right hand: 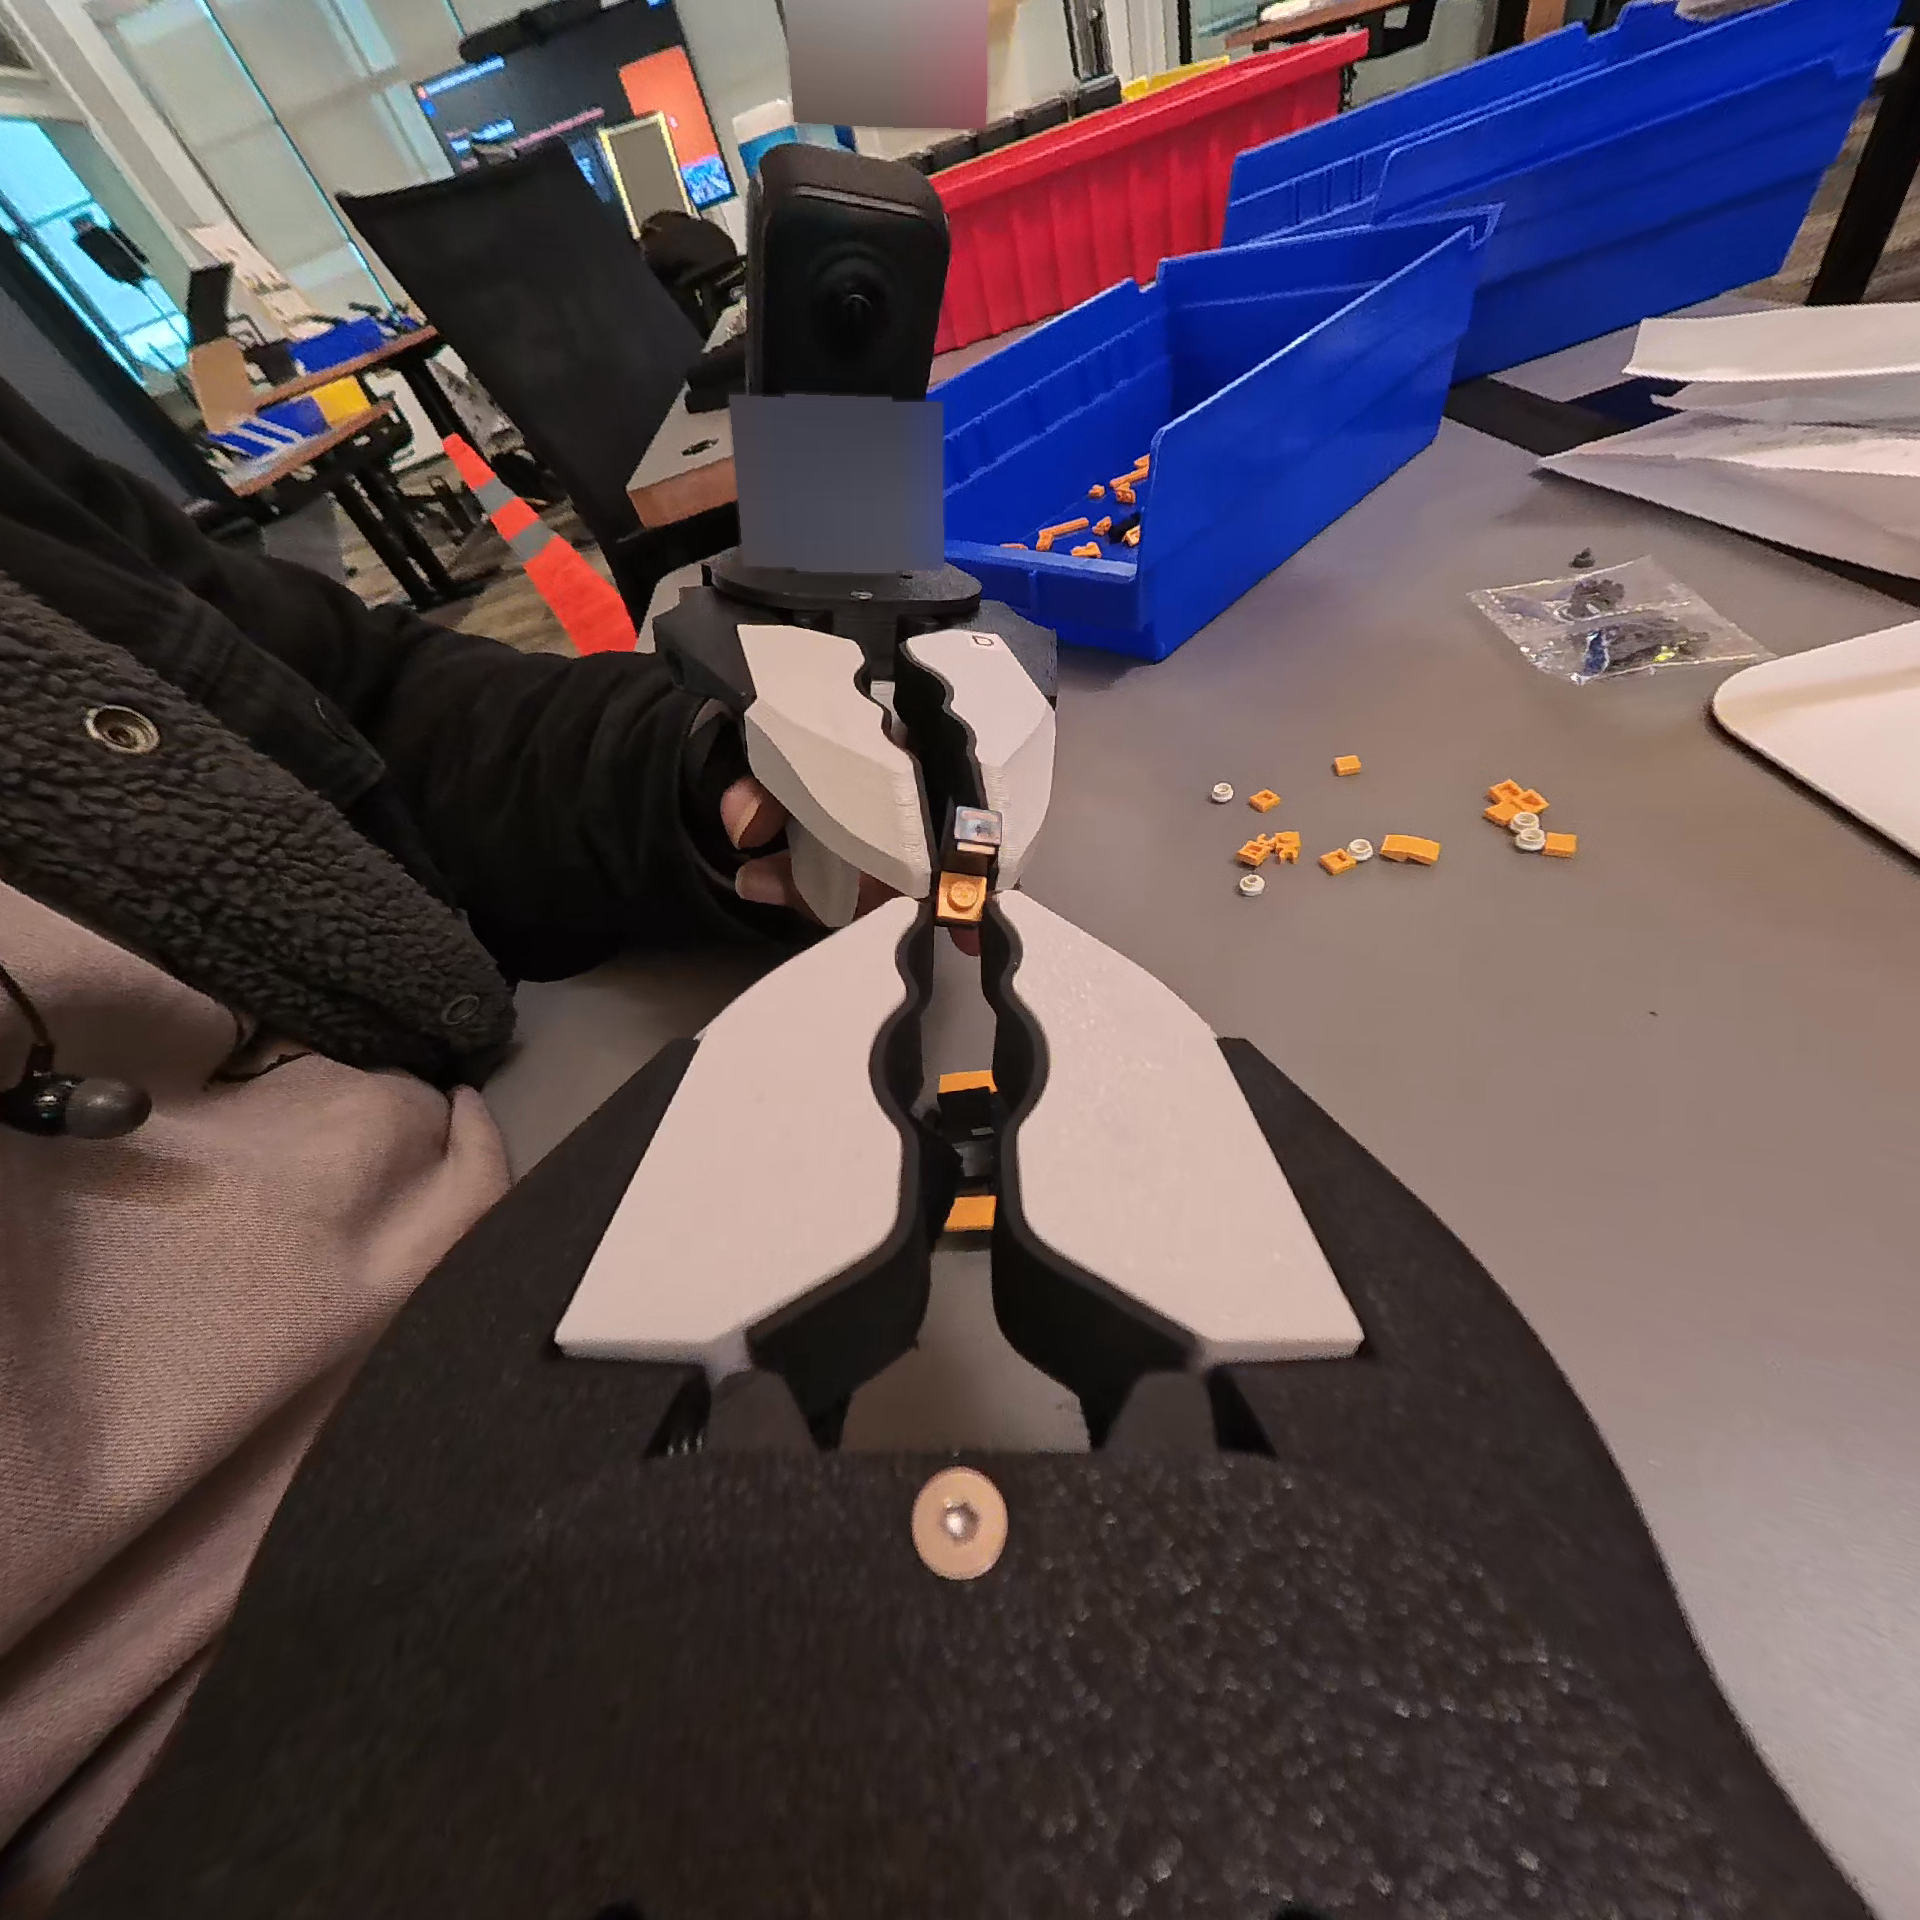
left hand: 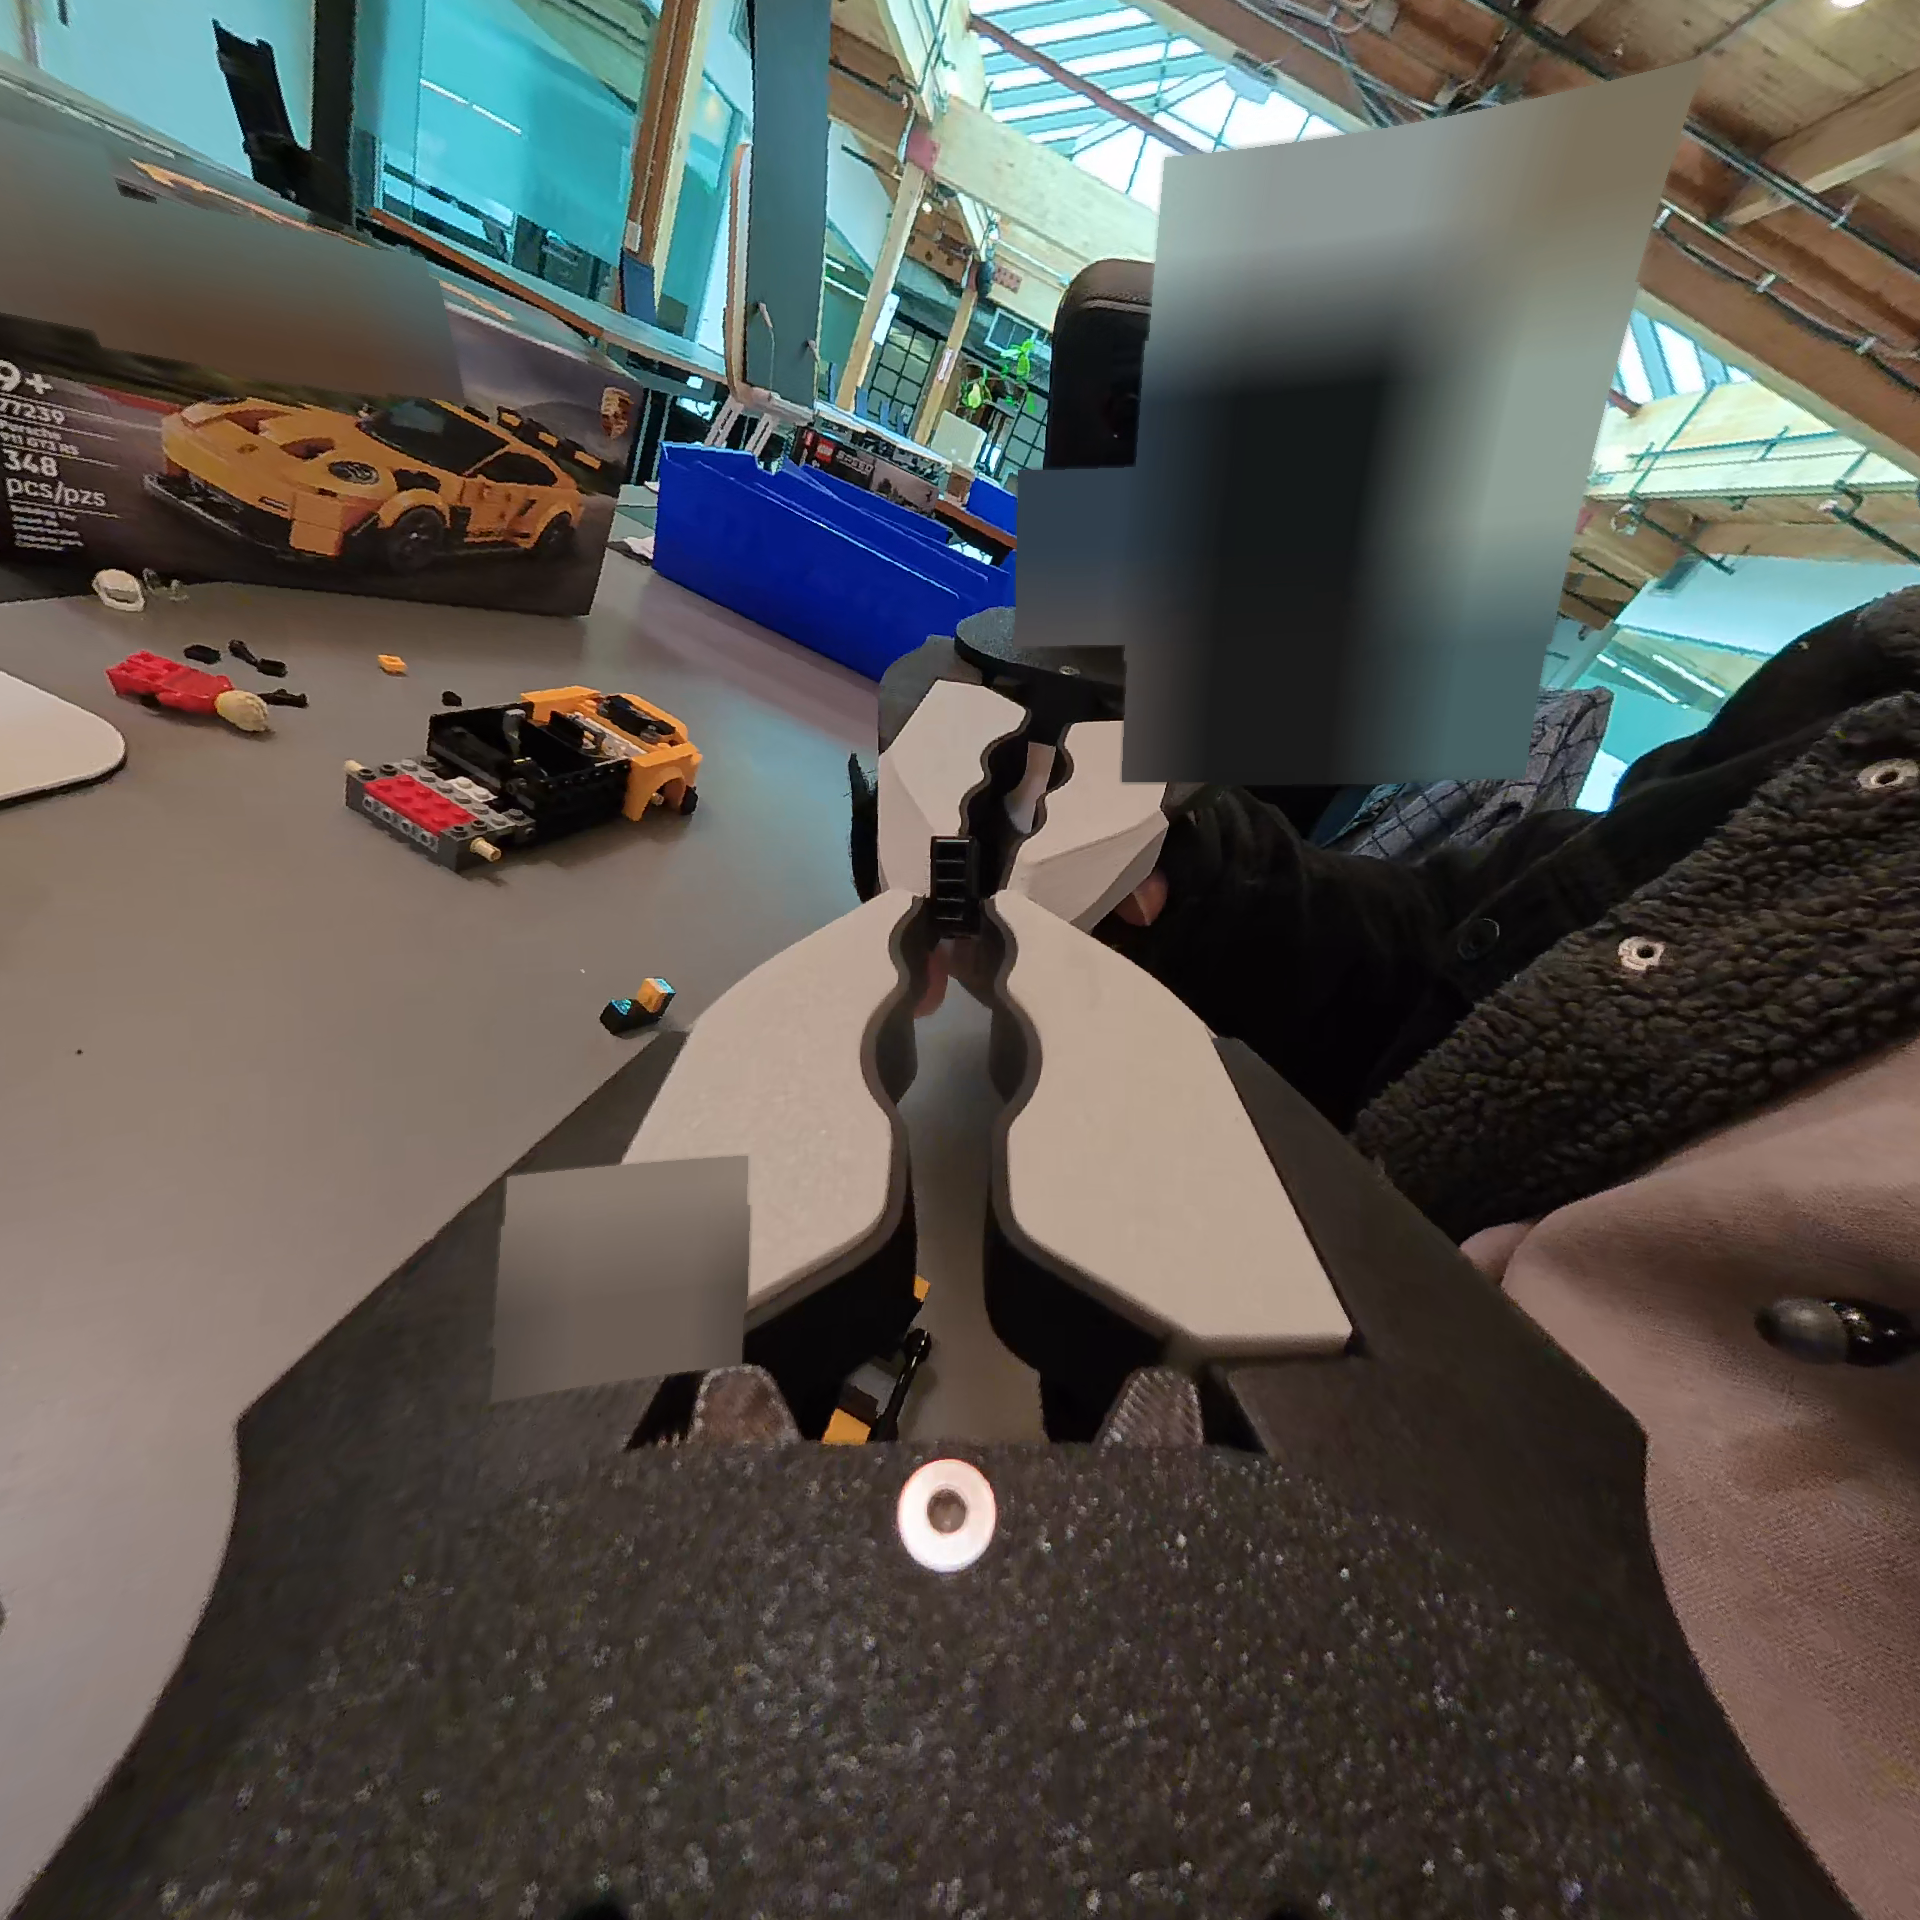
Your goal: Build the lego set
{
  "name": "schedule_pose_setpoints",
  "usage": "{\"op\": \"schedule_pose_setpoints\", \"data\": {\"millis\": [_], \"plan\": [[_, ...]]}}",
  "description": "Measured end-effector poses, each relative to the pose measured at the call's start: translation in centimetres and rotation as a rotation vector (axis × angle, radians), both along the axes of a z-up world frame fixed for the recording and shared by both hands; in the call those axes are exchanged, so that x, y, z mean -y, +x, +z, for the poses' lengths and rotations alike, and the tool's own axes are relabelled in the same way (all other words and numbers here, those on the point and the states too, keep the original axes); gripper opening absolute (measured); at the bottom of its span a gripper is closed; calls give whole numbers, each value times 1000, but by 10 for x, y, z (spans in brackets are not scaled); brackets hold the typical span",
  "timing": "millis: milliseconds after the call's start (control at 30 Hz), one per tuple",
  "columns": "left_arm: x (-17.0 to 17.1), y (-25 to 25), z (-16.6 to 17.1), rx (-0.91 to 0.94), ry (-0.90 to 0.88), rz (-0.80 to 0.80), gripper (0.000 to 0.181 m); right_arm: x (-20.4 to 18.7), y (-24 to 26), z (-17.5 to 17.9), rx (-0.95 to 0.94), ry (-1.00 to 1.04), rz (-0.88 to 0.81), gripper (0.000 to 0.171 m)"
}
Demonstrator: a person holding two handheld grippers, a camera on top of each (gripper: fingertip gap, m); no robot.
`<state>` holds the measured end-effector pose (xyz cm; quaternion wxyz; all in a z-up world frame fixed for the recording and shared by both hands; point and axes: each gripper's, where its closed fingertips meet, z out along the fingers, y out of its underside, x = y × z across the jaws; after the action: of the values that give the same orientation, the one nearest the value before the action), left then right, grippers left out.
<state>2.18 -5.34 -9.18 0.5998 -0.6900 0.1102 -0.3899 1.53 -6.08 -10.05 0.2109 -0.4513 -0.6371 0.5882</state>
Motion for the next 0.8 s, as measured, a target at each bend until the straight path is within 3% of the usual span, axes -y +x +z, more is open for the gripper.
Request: {"op": "schedule_pose_setpoints", "data": {"millis": [433,633,700,800], "plan": [[1,3,-2,100,-59,-56,7,0,4,-3,46,-35,33,8],[2,0,-5,79,-68,-65,23,3,5,-12,95,-25,55,8],[4,5,-10,47,-84,-84,8,6,6,-14,102,-10,67,8],[4,5,-12,19,-87,-76,8,6,6,-15,102,-7,63,8]]}}
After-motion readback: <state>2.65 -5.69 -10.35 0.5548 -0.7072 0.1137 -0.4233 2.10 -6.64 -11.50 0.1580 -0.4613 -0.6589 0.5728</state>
